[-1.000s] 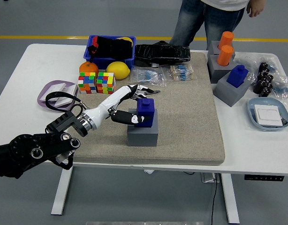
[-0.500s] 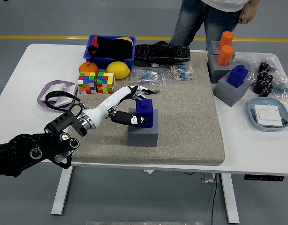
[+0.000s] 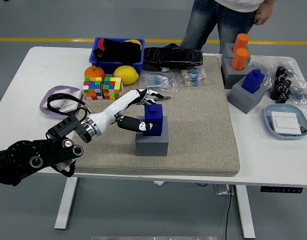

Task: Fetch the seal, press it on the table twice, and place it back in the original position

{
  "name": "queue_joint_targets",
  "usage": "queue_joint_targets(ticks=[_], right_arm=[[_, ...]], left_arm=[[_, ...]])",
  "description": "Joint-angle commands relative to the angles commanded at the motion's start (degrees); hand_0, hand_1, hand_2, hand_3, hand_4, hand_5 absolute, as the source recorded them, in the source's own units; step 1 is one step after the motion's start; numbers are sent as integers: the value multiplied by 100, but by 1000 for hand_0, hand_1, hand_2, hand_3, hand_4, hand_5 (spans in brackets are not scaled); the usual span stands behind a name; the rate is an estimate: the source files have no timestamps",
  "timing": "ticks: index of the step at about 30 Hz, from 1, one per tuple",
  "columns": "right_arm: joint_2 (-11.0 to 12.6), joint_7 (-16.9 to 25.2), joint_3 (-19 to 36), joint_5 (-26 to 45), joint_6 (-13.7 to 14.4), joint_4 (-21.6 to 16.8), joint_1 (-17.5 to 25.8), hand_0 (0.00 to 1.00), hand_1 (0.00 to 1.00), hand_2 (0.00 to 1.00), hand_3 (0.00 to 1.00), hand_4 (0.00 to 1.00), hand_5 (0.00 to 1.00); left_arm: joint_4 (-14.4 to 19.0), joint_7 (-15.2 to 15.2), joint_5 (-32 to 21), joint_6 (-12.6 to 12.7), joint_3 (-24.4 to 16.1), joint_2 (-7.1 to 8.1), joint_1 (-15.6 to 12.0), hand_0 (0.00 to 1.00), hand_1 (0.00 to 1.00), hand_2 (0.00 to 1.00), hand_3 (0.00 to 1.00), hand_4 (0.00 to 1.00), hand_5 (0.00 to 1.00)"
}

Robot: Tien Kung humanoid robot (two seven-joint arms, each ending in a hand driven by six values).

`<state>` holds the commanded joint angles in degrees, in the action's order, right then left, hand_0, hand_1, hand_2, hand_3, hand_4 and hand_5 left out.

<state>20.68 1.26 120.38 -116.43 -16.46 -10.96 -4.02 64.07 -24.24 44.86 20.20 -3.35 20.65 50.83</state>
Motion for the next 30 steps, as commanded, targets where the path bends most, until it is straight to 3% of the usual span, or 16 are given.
queue_joint_targets(ticks=[17, 30], right_arm=[[6, 3, -20, 27, -8, -8, -12, 783, 680, 656, 616, 786, 441], [13, -3, -6, 28, -11, -9, -6, 783, 680, 656, 616, 786, 442]], left_arm=[[22, 73, 110, -25, 6, 53, 64, 645, 459, 429, 756, 530, 2], [99, 159, 213, -71, 69, 190, 136, 645, 459, 427, 755, 530, 2]])
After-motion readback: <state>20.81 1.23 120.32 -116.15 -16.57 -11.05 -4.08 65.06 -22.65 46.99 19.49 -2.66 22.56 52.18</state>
